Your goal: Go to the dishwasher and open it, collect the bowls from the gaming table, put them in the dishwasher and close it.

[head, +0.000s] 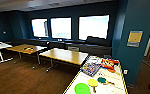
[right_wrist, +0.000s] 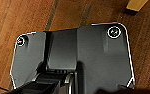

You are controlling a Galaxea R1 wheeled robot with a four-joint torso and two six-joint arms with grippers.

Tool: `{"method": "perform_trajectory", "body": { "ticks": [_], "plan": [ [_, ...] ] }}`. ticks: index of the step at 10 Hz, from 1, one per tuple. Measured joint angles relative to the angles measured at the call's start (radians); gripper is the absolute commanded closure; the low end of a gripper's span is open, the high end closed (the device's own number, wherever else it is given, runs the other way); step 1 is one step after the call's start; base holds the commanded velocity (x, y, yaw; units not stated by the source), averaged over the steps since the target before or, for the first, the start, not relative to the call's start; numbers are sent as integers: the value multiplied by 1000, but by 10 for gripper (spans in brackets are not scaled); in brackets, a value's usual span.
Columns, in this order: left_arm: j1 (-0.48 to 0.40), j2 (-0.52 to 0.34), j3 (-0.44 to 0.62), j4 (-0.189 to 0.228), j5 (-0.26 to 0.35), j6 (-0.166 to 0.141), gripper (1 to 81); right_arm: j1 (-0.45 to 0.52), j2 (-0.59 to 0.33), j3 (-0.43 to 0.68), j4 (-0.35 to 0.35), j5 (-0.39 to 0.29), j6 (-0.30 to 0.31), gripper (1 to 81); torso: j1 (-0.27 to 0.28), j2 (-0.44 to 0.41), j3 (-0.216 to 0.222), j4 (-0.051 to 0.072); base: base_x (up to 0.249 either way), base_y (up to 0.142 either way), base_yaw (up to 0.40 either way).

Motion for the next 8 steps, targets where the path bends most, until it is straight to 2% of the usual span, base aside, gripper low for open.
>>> {"method": "perform_trajectory", "body": {
  "ticks": [8],
  "plan": [
    [3,1,-1,0,0,0,10,0,0,0,0,0,0,10,-2,0,0,0,66,170,0]
  ]
}}
